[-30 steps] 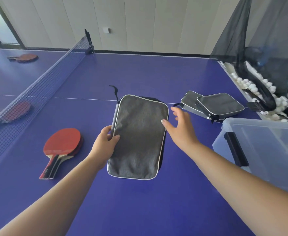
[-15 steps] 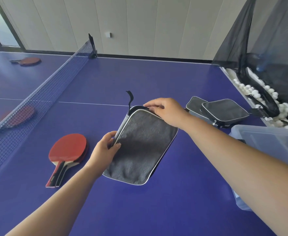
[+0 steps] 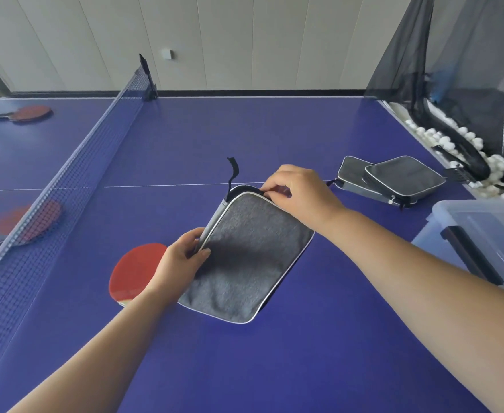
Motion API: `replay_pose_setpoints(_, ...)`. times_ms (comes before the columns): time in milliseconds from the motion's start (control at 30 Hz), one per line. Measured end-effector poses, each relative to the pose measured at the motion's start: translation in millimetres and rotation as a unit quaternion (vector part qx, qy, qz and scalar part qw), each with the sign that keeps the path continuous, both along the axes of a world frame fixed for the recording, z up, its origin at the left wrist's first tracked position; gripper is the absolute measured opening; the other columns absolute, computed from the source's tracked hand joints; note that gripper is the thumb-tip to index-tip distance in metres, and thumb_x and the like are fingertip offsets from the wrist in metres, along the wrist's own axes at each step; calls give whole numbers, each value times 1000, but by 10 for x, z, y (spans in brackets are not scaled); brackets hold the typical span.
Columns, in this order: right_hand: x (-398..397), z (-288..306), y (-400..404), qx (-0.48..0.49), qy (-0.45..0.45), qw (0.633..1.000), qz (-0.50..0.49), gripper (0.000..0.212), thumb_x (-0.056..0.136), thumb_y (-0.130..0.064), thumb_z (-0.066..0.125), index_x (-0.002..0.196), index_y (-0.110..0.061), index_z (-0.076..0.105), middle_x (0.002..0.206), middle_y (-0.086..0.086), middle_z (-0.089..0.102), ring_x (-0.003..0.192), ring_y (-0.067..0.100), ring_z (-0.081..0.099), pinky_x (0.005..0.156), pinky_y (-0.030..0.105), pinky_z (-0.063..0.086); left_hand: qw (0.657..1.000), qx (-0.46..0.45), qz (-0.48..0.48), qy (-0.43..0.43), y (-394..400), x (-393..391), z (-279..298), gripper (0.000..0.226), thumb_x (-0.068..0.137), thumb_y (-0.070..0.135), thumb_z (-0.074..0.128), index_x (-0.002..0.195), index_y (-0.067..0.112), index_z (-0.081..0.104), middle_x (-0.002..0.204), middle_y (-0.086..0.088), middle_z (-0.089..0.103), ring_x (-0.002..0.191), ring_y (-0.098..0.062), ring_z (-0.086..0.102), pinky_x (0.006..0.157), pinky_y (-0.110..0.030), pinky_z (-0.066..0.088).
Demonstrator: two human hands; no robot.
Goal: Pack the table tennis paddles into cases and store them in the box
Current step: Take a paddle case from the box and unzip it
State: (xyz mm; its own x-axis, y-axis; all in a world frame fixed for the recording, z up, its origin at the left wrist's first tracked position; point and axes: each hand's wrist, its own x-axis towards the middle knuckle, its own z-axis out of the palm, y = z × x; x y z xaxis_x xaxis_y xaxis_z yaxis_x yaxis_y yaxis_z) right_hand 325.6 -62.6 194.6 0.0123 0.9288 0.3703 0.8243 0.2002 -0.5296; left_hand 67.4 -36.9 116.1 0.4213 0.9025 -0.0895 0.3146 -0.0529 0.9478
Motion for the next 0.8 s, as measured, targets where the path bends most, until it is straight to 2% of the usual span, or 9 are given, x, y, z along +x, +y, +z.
replay_pose_setpoints(133,-96,32,9,-96,25,995,-14,14,86,-7,64,88,-20,68,90,-5,66,76,7,59,69,17,44,1000,-4,-14,4,72,-104,-51,37,96,2,55,121,29,62,104,10,73,94,-4,68,81,-18,51)
replay_pose_setpoints(200,-88,72,3,-159,2,987,-6,14,85,-9,62,87,-23,65,90,-7,67,79,6,59,70,17,44,1000,-1,-18,9,81,-126,-77,37,96,1,56,120,28,63,102,12,73,93,-2,67,79,-15,51)
replay_pose_setpoints(300,-64,142,-16,-216,-43,975,-1,12,85,-15,61,85,-26,64,91,-10,64,83,7,59,74,21,48,1000,8,-13,18,91,-116,-114,42,94,0,58,116,35,64,102,15,73,97,-1,66,85,-19,49)
replay_pose_setpoints(500,-12,217,-16,-277,-54,959,-15,10,81,-21,62,77,-30,60,89,-11,63,83,13,62,72,33,55,1000,9,0,12,60,-27,-147,47,92,0,60,109,44,63,101,20,72,98,0,65,92,-26,48)
replay_pose_setpoints(600,2,233,-46,-253,-59,966,-10,10,80,-18,62,80,-28,59,85,-11,61,80,13,61,70,32,53,1000,14,8,7,30,2,-140,48,92,2,60,109,46,63,103,18,72,100,-3,65,95,-30,49)
replay_pose_setpoints(733,29,252,-98,-144,-43,989,-8,8,82,-9,61,85,-16,62,76,-10,60,67,7,53,61,14,42,1000,12,17,-13,-35,85,-52,63,94,3,59,98,65,61,103,23,71,101,3,64,91,-24,47)
replay_pose_setpoints(800,72,232,-97,-96,-19,995,-13,9,81,-7,63,84,-15,65,73,-11,59,63,4,52,60,13,41,999,7,20,-29,-69,127,2,66,94,1,57,98,67,61,105,23,71,103,3,64,93,-24,47)
